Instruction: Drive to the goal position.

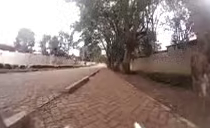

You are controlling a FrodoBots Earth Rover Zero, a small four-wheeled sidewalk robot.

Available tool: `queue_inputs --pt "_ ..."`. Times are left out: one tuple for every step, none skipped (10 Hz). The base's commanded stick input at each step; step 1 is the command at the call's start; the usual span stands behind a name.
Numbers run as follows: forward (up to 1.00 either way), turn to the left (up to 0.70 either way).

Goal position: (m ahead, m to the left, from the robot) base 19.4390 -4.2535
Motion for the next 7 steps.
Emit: queue_inputs --pt "0.5 0.0" --pt "0.5 0.0" --pt "0.5 0.0" --pt "0.5 0.0" --pt "0.5 0.0" --pt "0.5 0.02" --pt "0.5 0.07"
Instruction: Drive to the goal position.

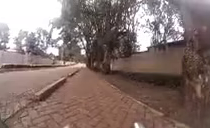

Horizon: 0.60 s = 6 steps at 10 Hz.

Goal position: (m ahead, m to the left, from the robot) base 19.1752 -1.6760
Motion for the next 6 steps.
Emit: queue_inputs --pt "0.5 0.0" --pt "0.5 0.0" --pt "0.5 0.0" --pt "0.5 0.0" --pt "0.5 0.0" --pt "0.5 0.0"
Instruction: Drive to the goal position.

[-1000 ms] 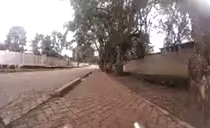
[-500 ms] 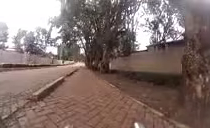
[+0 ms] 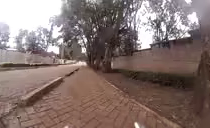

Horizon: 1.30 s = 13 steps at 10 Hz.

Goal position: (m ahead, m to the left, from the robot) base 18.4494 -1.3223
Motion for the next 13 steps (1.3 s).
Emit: queue_inputs --pt "0.5 0.0" --pt "0.5 0.0" --pt "0.5 0.17" --pt "0.5 0.06" --pt "0.5 0.14" --pt "0.5 0.32" --pt "0.5 0.5" --pt "0.5 0.28" --pt "0.5 0.08" --pt "0.5 0.0" --pt "0.5 0.0" --pt "0.5 0.08" --pt "0.5 0.12"
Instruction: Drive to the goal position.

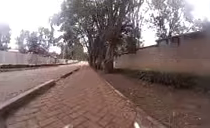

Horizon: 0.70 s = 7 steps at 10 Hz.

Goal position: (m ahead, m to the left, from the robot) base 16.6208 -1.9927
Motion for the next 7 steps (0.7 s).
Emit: queue_inputs --pt "0.5 0.0" --pt "0.5 0.0" --pt "0.5 0.0" --pt "0.5 0.02" --pt "0.5 0.03" --pt "0.5 0.14" --pt "0.5 0.26"
